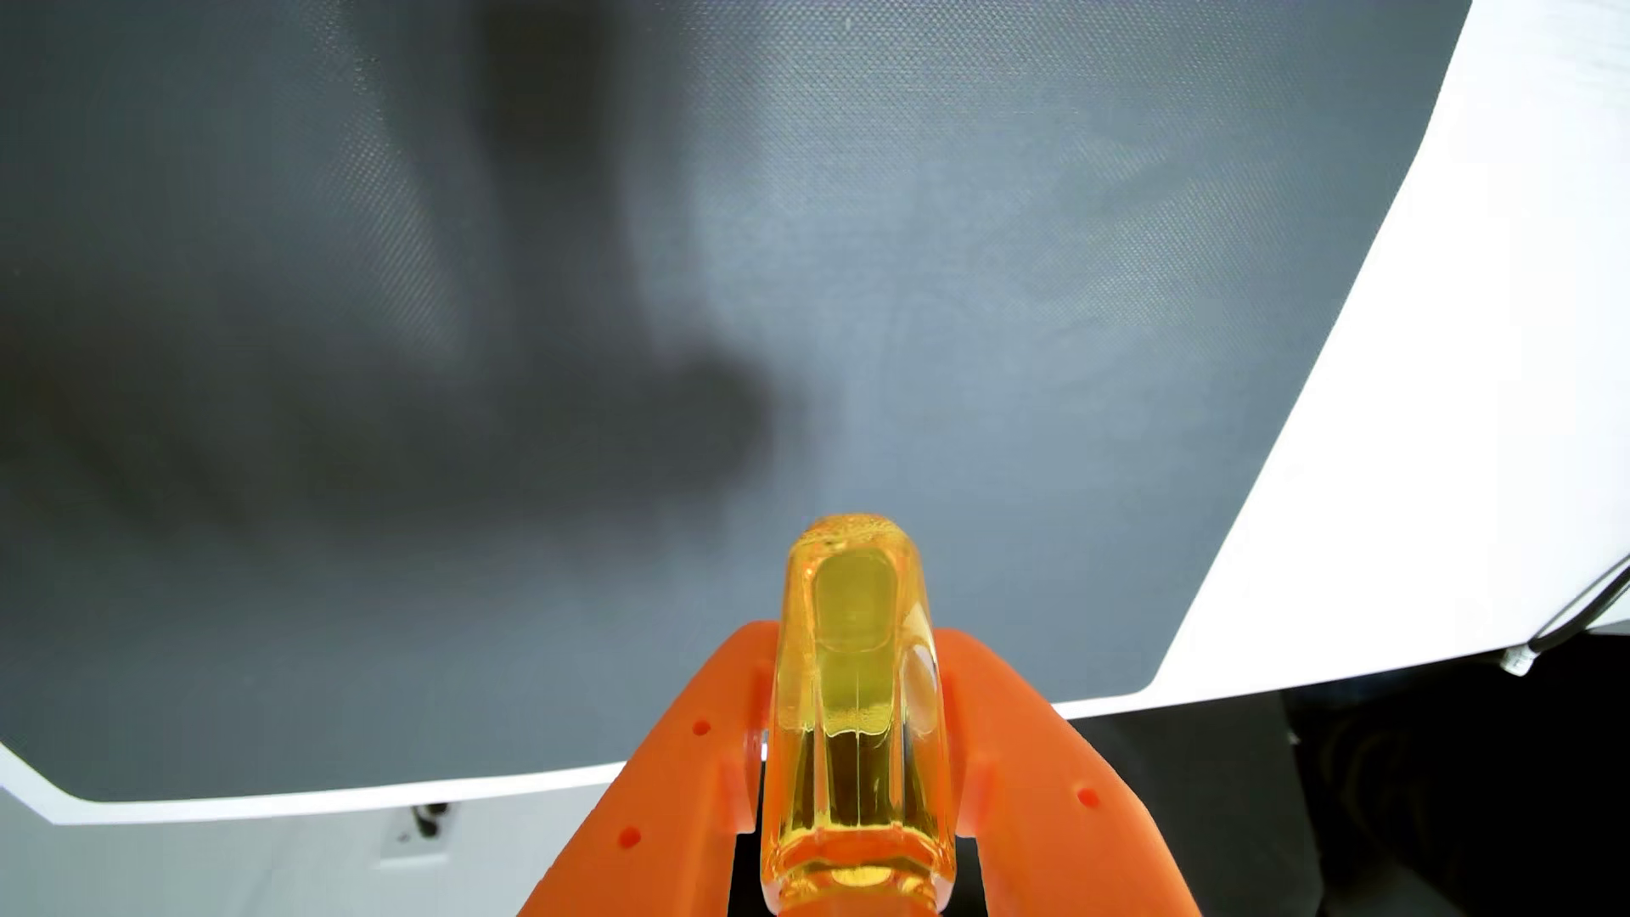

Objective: Grab the eyedrops

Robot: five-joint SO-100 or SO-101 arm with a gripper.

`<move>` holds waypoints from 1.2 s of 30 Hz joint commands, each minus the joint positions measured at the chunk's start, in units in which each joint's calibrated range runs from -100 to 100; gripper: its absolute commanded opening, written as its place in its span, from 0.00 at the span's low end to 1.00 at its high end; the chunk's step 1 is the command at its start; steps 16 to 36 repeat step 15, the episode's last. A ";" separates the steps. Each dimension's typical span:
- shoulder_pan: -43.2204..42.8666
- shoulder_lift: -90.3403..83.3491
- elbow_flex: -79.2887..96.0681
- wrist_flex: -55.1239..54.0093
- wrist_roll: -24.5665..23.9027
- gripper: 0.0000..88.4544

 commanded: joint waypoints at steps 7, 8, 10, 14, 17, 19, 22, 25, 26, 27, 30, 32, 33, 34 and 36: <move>0.35 -3.37 -0.60 0.19 -0.10 0.01; 0.35 -3.37 -0.60 0.19 -0.16 0.01; 0.35 -3.37 -0.96 0.19 -0.16 0.01; 0.27 -3.37 -1.23 0.19 -0.21 0.01; 0.19 -3.37 -1.23 0.19 -0.21 0.01; 0.19 -3.37 -1.23 0.19 -0.21 0.01; 0.19 -3.37 -1.23 0.19 -0.21 0.01; 0.19 -3.37 -1.23 0.19 -0.21 0.01; 0.19 -3.37 -1.23 0.19 -0.21 0.01; 0.19 -3.37 -1.23 0.19 -0.21 0.01; 0.19 -3.37 -1.23 0.19 -0.21 0.01; 0.19 -3.37 -1.23 0.19 -0.21 0.01; 0.19 -3.37 -1.23 0.19 -0.21 0.01; 0.19 -3.37 -1.23 0.19 -0.21 0.01; 0.19 -3.37 -1.23 0.19 -0.21 0.01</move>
